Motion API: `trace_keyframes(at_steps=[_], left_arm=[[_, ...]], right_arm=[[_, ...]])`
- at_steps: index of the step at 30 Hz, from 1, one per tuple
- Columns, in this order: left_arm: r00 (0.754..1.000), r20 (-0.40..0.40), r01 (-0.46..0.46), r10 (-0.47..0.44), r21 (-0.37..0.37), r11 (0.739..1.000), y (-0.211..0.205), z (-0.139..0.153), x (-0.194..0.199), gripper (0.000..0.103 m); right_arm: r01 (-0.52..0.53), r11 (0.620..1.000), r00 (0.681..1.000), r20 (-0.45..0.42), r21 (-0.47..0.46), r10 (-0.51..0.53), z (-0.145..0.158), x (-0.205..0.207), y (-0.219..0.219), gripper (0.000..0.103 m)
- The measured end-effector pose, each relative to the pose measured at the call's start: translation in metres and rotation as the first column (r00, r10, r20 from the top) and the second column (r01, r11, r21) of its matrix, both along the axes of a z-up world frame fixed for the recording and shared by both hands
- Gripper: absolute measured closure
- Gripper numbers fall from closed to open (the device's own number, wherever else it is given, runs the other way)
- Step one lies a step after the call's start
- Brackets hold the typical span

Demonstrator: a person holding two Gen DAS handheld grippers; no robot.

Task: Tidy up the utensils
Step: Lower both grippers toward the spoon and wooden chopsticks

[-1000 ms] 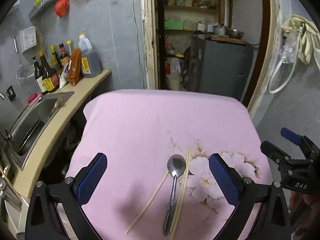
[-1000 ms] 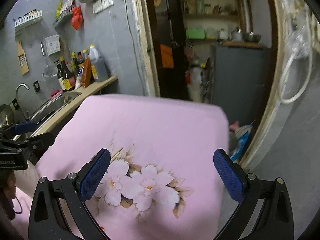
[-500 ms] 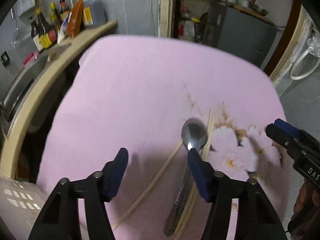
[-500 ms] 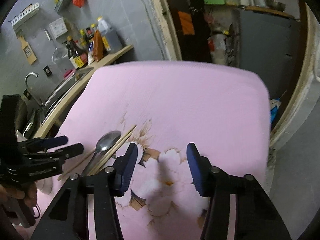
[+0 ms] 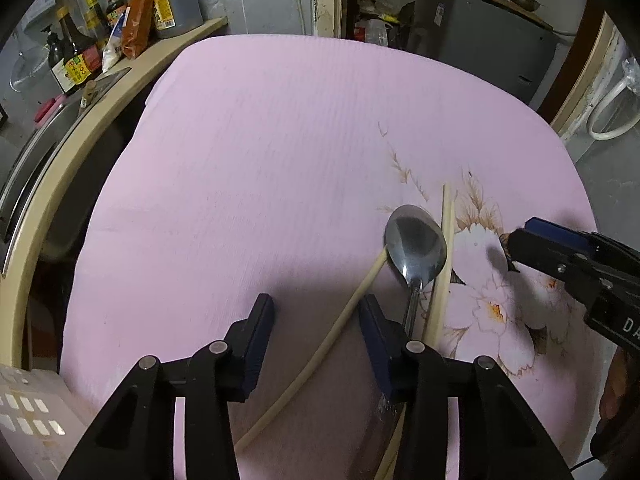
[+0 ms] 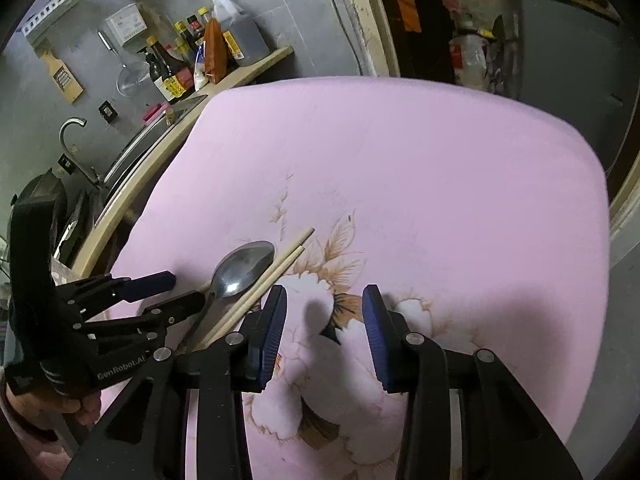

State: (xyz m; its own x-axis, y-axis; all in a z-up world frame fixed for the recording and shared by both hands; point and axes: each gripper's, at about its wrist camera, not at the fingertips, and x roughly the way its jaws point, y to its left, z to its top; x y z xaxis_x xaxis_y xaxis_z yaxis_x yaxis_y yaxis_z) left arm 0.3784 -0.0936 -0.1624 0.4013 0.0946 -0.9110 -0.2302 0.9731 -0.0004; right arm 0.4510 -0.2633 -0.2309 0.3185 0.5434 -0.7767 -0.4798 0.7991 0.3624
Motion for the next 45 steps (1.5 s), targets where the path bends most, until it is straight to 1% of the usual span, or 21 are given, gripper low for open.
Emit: trace_keyframes(at_steps=[2, 5, 9, 11, 16, 21, 25, 28, 32, 37, 38, 39, 40, 43, 45], left_arm=[[1.000, 0.005, -0.018, 0.018, -0.002, 1.000, 0.004, 0.000, 0.001, 0.067], [0.999, 0.010, -0.049, 0.049, 0.003, 0.999, 0.007, 0.001, 0.000, 0.074], [0.997, 0.005, -0.075, 0.075, -0.002, 0.997, 0.013, 0.000, 0.002, 0.075], [0.995, 0.007, -0.097, 0.097, -0.008, 0.995, 0.014, 0.000, 0.000, 0.078], [0.992, 0.009, -0.127, 0.127, -0.017, 0.992, 0.018, 0.000, -0.004, 0.081], [0.989, 0.014, -0.146, 0.146, -0.042, 0.988, 0.023, 0.000, -0.006, 0.082], [0.983, 0.025, -0.180, 0.183, -0.081, 0.980, 0.028, 0.000, -0.010, 0.084], [0.978, 0.031, -0.201, 0.205, -0.107, 0.974, 0.031, -0.001, -0.012, 0.084], [0.979, 0.032, -0.199, 0.204, -0.109, 0.974, 0.031, -0.002, -0.011, 0.084], [0.980, 0.019, -0.193, 0.196, -0.112, 0.975, 0.032, -0.002, -0.010, 0.085], [0.981, 0.015, -0.193, 0.196, -0.114, 0.975, 0.032, -0.002, -0.010, 0.085], [0.980, 0.009, -0.195, 0.197, -0.119, 0.974, 0.033, -0.001, -0.009, 0.086], [0.980, 0.004, -0.197, 0.199, -0.125, 0.972, 0.033, -0.002, -0.009, 0.087], [0.982, -0.009, -0.187, 0.187, -0.131, 0.974, 0.033, -0.001, -0.008, 0.087], [0.982, -0.016, -0.187, 0.187, -0.147, 0.971, 0.036, -0.002, -0.007, 0.087]], right_arm=[[0.000, 1.000, 1.000, -0.020, 0.002, 0.000, -0.003, 0.004, 0.003, 0.068], [-0.003, 1.000, 0.999, -0.041, 0.006, 0.003, -0.007, 0.009, 0.008, 0.073], [-0.011, 1.000, 0.998, -0.067, 0.015, 0.012, -0.009, 0.012, 0.018, 0.075], [-0.021, 1.000, 0.997, -0.078, 0.017, 0.022, -0.009, 0.013, 0.024, 0.075], [-0.040, 0.999, 0.995, -0.091, -0.004, 0.040, -0.011, 0.011, 0.035, 0.075], [-0.058, 0.998, 0.994, -0.094, -0.038, 0.054, -0.008, 0.012, 0.042, 0.075], [-0.066, 0.994, 0.994, -0.092, -0.085, 0.058, -0.005, 0.013, 0.050, 0.075], [-0.063, 0.990, 0.996, -0.073, -0.126, 0.054, -0.003, 0.009, 0.059, 0.075], [-0.069, 0.979, 0.997, -0.046, -0.190, 0.062, 0.000, 0.005, 0.068, 0.075], [-0.073, 0.972, 0.996, -0.068, -0.221, 0.059, 0.004, 0.004, 0.060, 0.081], [-0.072, 0.971, 0.995, -0.077, -0.229, 0.056, 0.005, 0.004, 0.056, 0.084], [-0.070, 0.967, 0.996, -0.072, -0.245, 0.054, 0.004, 0.003, 0.054, 0.092], [-0.070, 0.965, 0.996, -0.073, -0.254, 0.053, 0.004, 0.001, 0.051, 0.093], [-0.048, 0.980, 0.993, -0.114, -0.194, 0.026, 0.007, 0.002, 0.039, 0.093], [-0.022, 0.993, 0.987, -0.160, -0.115, 0.004, 0.006, 0.004, 0.032, 0.093]])
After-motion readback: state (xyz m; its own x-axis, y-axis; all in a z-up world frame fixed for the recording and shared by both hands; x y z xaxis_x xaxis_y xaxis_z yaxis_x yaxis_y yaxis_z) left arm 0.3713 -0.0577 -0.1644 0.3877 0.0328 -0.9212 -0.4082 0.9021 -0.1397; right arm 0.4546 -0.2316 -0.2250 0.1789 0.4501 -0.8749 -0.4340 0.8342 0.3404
